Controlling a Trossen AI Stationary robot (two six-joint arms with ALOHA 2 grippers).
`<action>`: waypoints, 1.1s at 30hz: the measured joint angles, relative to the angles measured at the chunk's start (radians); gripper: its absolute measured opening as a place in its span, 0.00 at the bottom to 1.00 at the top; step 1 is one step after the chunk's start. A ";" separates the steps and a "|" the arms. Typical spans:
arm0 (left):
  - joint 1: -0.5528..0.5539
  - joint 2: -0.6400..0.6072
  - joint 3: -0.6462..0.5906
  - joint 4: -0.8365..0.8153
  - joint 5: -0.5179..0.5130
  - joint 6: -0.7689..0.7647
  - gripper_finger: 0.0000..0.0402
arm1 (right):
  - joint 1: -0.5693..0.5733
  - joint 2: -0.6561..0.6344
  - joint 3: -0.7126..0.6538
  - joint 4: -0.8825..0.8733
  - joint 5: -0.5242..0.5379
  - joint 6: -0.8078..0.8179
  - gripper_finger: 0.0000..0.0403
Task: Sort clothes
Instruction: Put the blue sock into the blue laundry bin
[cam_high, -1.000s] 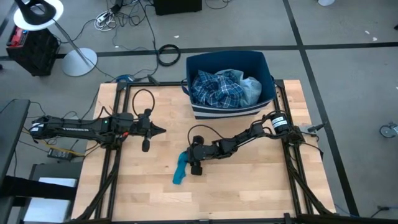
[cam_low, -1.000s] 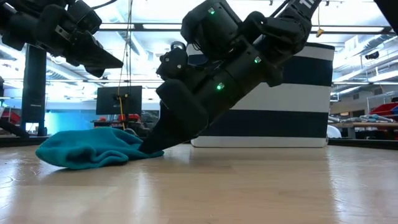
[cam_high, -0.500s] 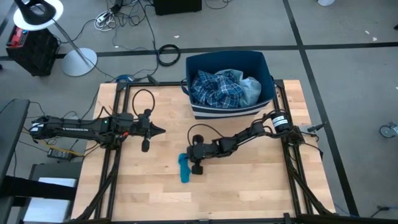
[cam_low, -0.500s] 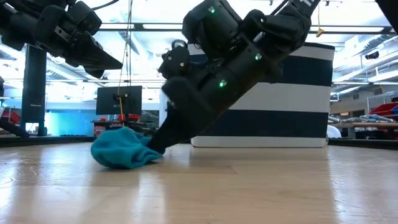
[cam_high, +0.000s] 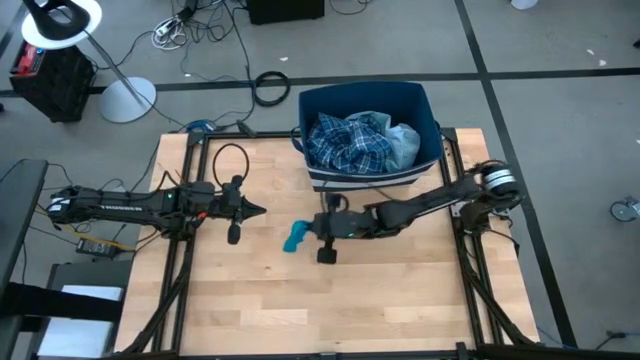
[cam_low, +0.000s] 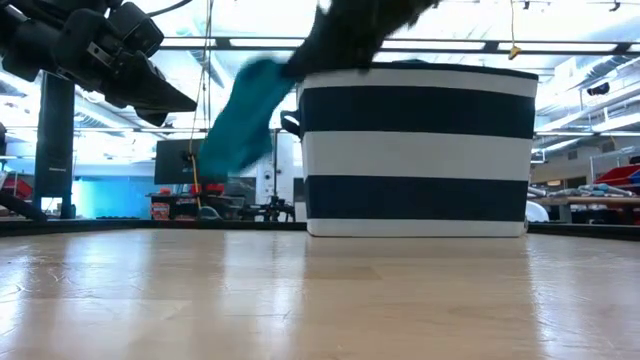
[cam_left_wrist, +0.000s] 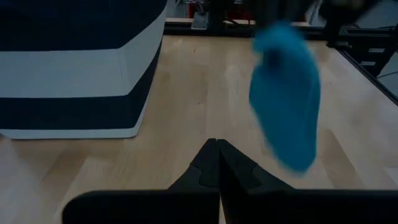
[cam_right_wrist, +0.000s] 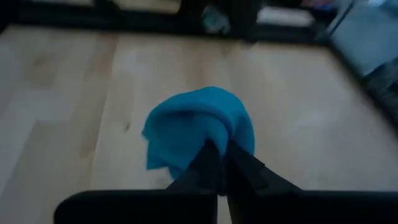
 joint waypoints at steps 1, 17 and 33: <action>0.000 0.000 0.000 0.001 0.000 0.000 0.00 | 0.002 -0.031 0.000 -0.010 0.022 -0.009 0.02; 0.000 0.000 0.000 -0.003 0.000 -0.006 0.00 | -0.180 -0.453 0.000 -0.018 0.366 -0.242 0.02; 0.000 0.000 0.000 -0.004 -0.001 -0.001 0.00 | -0.574 -0.373 0.000 -0.469 0.151 0.195 0.02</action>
